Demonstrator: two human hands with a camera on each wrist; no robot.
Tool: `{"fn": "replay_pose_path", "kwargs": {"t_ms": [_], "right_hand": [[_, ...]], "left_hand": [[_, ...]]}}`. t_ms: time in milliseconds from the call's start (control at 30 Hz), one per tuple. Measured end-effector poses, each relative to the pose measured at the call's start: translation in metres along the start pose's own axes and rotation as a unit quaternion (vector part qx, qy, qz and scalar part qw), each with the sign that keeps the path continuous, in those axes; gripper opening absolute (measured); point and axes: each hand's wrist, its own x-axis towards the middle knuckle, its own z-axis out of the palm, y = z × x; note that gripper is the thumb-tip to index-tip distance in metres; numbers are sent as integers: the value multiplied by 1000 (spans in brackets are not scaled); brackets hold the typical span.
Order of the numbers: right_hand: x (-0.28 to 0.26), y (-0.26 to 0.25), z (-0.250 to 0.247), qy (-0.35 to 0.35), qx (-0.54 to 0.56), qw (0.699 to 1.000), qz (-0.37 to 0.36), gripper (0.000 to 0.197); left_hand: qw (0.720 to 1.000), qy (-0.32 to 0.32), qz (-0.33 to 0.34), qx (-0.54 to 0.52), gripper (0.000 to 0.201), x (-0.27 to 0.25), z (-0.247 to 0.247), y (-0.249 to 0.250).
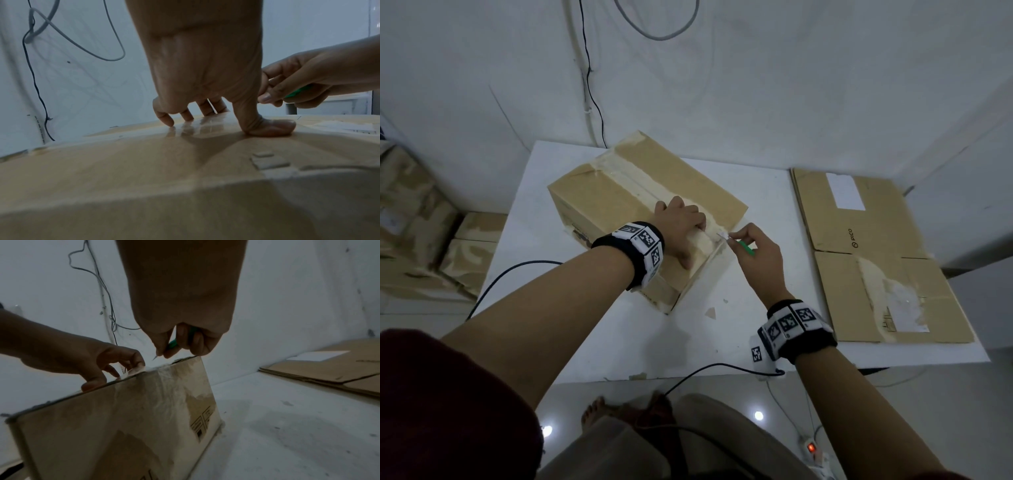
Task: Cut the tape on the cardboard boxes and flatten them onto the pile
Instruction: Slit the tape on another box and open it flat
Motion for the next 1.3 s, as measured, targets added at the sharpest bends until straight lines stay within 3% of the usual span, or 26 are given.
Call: {"fn": "replay_pose_path", "kwargs": {"t_ms": [233, 367, 500, 633, 733, 867, 933, 1100, 1200, 1300], "right_hand": [[5, 7, 7, -58, -26, 998, 29, 11], [10, 11, 2, -93, 42, 993, 56, 9], [3, 6, 4, -81, 121, 987, 70, 6], [-12, 6, 16, -130, 157, 976, 77, 9], [-21, 11, 20, -108, 166, 977, 84, 8], [-15, 17, 8, 44, 166, 980, 96, 12], [-7, 12, 1, 76, 175, 979, 72, 15], [13, -3, 7, 9, 155, 988, 3, 8], [11, 0, 17, -23, 145, 989, 23, 11], [3, 2, 25, -29, 131, 989, 58, 15]], "left_hand": [[1000, 8, -9, 4, 77, -4, 1, 2], [1000, 10, -13, 3, 78, -5, 2, 2], [1000, 13, -15, 7, 79, -4, 0, 3], [999, 25, -18, 16, 83, -4, -2, 6], [1000, 17, -8, 6, 80, -4, -5, 5], [999, -13, 18, 25, 73, -8, -17, 3], [998, -28, 26, 58, 73, -8, -20, 4], [986, -38, 75, 145, 72, -11, -24, 3], [973, -7, 94, 211, 72, -16, -26, -8], [979, 3, 60, 194, 69, -21, -25, -25]]}}
